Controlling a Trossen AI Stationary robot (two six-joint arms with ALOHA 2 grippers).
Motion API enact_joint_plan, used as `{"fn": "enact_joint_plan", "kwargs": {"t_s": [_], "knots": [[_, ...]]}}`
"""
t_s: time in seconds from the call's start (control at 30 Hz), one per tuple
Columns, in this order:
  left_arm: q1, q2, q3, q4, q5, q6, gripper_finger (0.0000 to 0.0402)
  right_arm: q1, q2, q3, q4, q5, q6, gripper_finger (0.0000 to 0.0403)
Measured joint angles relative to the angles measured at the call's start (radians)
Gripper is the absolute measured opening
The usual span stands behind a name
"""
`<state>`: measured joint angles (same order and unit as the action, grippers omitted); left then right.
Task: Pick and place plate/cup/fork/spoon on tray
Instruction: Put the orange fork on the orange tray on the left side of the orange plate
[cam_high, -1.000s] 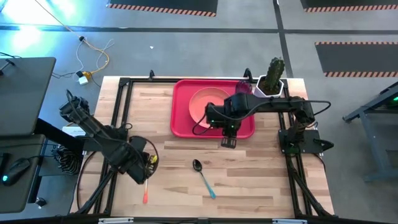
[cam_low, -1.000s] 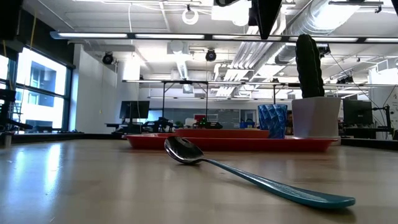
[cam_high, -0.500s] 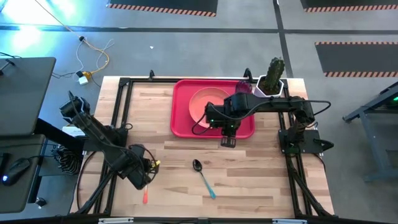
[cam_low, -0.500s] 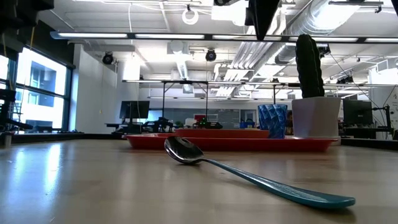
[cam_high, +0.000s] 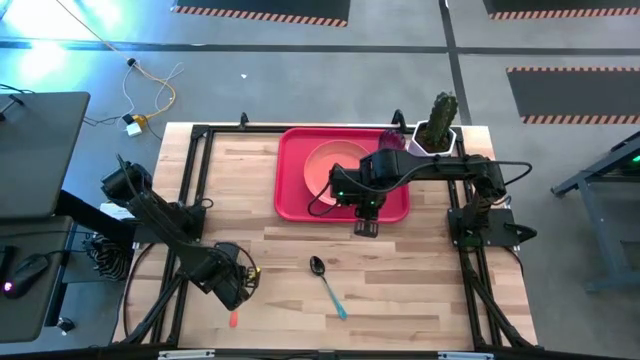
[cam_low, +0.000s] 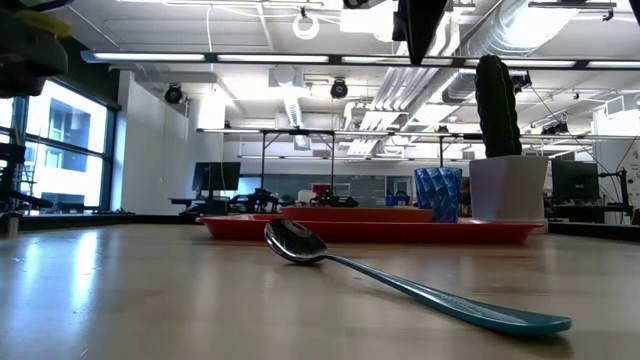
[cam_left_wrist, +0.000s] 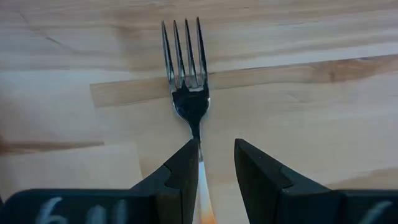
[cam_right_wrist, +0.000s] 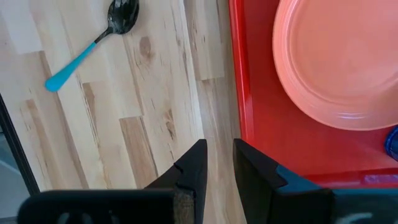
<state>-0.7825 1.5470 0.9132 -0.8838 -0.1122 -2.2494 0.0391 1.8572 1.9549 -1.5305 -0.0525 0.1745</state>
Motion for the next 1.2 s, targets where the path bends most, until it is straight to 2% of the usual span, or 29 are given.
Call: {"fn": "enact_joint_plan", "kwargs": {"t_s": [0.33, 0.83, 0.97, 1.2], "knots": [[-0.004, 0.088, 0.000, 0.075, 0.045, 0.000, 0.0094, 0.000, 0.000, 0.000, 0.004, 0.000, 0.000, 0.0069], [-0.003, 0.163, 0.006, 0.101, 0.104, 0.008, 0.0092, 0.000, 0.000, 0.000, 0.021, 0.000, 0.000, 0.0069], [-0.002, 0.175, 0.006, 0.099, 0.114, 0.011, 0.0074, 0.000, 0.000, 0.000, 0.024, 0.000, 0.000, 0.0069], [-0.002, 0.162, 0.005, 0.103, 0.116, 0.027, 0.0012, 0.000, 0.000, 0.000, 0.028, 0.000, 0.004, 0.0069]]}}
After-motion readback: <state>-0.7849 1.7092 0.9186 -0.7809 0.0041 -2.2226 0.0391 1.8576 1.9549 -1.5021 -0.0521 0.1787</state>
